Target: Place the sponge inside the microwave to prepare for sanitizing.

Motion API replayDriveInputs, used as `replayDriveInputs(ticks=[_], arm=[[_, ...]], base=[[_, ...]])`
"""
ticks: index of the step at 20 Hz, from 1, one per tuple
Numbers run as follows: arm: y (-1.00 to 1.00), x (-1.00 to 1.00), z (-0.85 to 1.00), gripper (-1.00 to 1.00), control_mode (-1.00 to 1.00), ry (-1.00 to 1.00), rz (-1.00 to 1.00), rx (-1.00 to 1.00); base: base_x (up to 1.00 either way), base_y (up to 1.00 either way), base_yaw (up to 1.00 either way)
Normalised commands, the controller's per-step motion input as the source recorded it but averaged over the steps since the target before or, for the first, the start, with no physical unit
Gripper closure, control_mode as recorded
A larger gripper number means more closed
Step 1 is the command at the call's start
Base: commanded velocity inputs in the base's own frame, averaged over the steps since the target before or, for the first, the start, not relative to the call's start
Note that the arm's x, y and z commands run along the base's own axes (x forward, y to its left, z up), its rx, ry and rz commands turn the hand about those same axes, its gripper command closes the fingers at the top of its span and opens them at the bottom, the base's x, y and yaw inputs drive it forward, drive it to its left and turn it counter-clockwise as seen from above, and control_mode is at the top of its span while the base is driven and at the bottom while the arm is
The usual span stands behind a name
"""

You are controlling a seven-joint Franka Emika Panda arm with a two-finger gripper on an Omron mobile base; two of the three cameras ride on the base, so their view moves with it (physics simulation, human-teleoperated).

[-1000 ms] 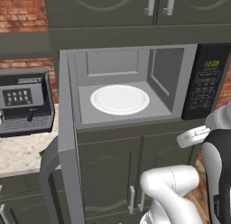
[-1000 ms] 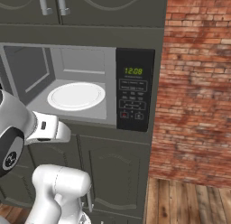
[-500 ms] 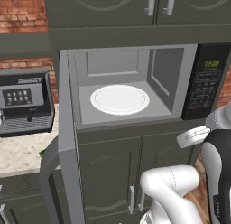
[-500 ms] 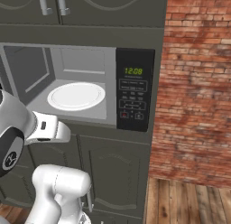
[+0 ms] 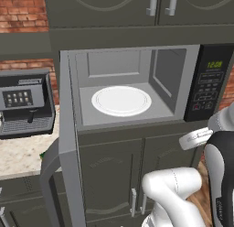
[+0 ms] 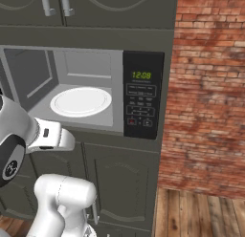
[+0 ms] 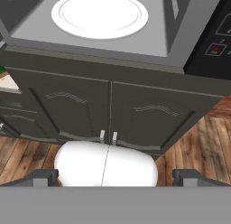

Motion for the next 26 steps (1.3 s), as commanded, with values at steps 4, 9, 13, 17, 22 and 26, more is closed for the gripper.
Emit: replayDriveInputs(ticks=[4, 9, 13, 17, 22, 26], arm=[[0.0, 0.0, 0.0, -1.0, -1.0, 0.0, 0.0, 0.0], [0.0, 0.0, 0.0, -1.0, 1.0, 0.0, 0.0, 0.0], [0.0, 0.0, 0.0, -1.0, 1.0, 0.0, 0.0, 0.0], [0.0, 0.0, 0.0, -1.0, 1.0, 0.0, 0.0, 0.0], [0.0, 0.0, 0.0, -1.0, 1.0, 0.0, 0.0, 0.0], [0.0, 0.0, 0.0, -1.0, 1.0, 0.0, 0.0, 0.0]], base=[[0.0, 0.0, 0.0], [0.0, 0.0, 0.0], [0.0, 0.0, 0.0], [0.0, 0.0, 0.0], [-0.02, 0.0, 0.0], [-0.36, -0.04, 0.01]])
